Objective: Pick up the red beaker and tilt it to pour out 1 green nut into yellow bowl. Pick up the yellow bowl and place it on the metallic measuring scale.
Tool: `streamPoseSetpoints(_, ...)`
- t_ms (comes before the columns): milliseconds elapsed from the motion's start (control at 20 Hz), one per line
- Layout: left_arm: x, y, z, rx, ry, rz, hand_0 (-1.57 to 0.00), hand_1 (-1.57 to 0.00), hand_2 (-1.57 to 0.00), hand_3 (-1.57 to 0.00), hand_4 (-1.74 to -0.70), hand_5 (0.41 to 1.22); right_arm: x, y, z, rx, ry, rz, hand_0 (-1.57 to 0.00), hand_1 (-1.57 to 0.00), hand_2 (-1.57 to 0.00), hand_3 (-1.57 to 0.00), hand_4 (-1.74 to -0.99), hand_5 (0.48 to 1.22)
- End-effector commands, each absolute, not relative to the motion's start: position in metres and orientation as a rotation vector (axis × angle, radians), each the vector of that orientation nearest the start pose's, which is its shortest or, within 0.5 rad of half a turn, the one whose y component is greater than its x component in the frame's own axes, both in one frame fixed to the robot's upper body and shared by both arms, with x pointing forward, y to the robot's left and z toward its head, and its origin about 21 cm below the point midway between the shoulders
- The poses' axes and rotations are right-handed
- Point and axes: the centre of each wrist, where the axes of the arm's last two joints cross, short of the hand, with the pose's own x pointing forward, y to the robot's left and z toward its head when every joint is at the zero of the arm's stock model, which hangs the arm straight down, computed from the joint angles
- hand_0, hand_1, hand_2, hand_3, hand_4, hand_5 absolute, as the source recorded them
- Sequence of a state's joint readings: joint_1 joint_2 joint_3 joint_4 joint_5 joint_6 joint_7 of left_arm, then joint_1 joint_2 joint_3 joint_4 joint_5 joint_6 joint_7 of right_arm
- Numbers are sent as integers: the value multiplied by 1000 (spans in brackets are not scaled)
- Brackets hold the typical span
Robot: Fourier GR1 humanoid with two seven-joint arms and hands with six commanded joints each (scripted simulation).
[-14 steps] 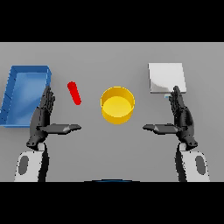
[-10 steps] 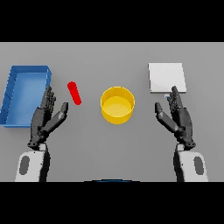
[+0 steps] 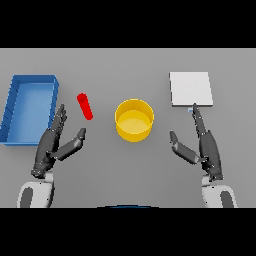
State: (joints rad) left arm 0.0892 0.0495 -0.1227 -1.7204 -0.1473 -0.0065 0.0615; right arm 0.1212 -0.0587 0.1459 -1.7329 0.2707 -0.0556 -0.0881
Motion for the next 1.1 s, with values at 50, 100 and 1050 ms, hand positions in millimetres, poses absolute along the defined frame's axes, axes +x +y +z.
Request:
streamPoseSetpoints(50,231,216,15,77,-1556,-241,1,1,1,1,-1254,679,215,-216,13,-188,-1706,285,1,1,1,1,-1254,682)
streamPoseSetpoints(100,236,215,12,66,-1547,-244,1,1,1,1,-1276,691,216,-215,12,-166,-1696,269,1,1,1,1,-1265,680)
streamPoseSetpoints(1050,330,197,-14,51,-1489,-261,1,1,1,1,-1315,706,218,-220,14,-141,-1702,236,1,1,1,1,-1331,687)
